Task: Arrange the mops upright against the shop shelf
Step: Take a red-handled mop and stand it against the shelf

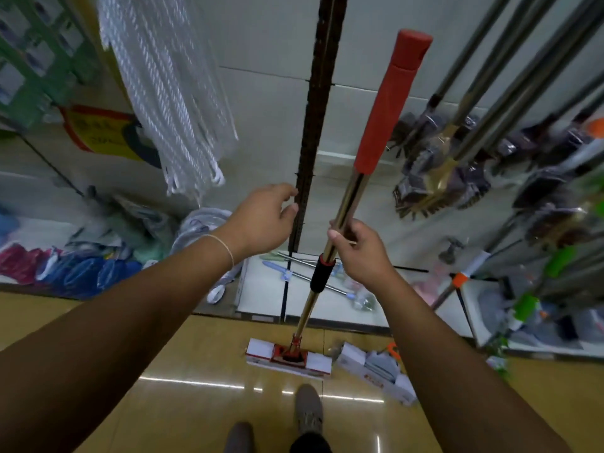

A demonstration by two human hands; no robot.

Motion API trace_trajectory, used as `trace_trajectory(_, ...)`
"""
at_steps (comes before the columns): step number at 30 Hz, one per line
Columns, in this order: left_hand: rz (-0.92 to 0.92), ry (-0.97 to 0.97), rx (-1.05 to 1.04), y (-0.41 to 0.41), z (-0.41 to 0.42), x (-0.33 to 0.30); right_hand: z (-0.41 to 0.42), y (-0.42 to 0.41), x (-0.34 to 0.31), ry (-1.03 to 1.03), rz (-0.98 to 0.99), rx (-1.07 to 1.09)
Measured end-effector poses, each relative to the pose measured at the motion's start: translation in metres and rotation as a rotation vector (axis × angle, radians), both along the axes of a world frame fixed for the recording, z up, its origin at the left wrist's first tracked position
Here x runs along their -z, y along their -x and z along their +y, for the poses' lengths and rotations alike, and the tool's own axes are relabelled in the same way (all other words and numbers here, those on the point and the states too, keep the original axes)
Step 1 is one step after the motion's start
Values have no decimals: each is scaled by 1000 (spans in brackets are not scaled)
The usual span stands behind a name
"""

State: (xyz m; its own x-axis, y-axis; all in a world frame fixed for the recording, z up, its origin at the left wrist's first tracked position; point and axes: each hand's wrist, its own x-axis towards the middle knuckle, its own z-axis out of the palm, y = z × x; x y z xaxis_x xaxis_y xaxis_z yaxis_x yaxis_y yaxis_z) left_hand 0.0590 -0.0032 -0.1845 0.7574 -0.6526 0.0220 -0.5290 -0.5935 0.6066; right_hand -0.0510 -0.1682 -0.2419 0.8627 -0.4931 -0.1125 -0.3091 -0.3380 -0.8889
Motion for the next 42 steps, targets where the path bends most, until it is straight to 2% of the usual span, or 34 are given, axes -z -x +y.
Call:
trace_trajectory(5, 41, -83, 86, 21, 30, 21, 32, 37, -15, 57, 73, -14)
trace_trajectory(9, 169, -163, 183, 42, 44, 45, 58, 59, -48, 61, -41, 27)
trace_trajectory(12, 251, -183, 304, 61, 40, 57, 71, 75, -65, 91, -23, -17)
trace_trajectory(16, 365, -140, 396, 84, 31, 69, 80, 98, -66, 84, 4, 0)
trace_trajectory(19, 351, -95, 445, 99, 25, 70, 85, 113, -70, 115, -5, 20)
trace_trajectory(27, 420, -21, 453, 143, 7, 43, 76, 154, -111, 286, -92, 33)
trace_trajectory(37, 348, 43, 655, 232, -58, -36, 22, 251, -168, 333, -214, 213)
trace_trajectory(42, 413, 94, 717, 300, -104, -49, -16, 322, -181, 340, -270, 350)
